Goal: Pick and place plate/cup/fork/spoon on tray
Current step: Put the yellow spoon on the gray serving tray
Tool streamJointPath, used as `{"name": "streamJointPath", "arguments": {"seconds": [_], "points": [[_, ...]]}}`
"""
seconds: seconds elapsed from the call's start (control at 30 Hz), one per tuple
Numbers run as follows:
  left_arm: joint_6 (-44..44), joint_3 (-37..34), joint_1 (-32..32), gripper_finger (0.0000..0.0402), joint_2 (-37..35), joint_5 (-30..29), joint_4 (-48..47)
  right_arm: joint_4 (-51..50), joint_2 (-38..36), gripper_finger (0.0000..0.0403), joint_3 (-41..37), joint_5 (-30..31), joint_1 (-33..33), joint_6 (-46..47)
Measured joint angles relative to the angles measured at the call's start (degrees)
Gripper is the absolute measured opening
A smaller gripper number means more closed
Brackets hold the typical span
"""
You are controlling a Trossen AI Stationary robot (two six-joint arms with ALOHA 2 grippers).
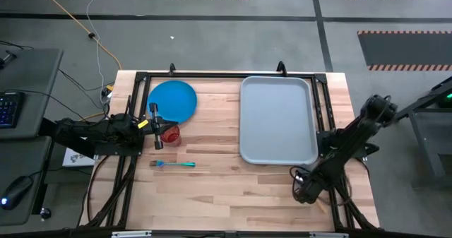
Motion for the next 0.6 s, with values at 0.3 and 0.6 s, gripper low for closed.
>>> {"name": "streamJointPath", "arguments": {"seconds": [0.3, 0.6], "points": [[0.0, 0.0, 0.0, 0.0003, 0.0, 0.0, 0.0, 9.1, -17.2, 0.0006, 0.2, 14.4, -5.3, -22.5], [0.0, 0.0, 0.0, 0.0003, 0.0, 0.0, 0.0, 27.6, -19.1, 0.0005, 0.2, 17.4, -24.3, -52.2]]}}
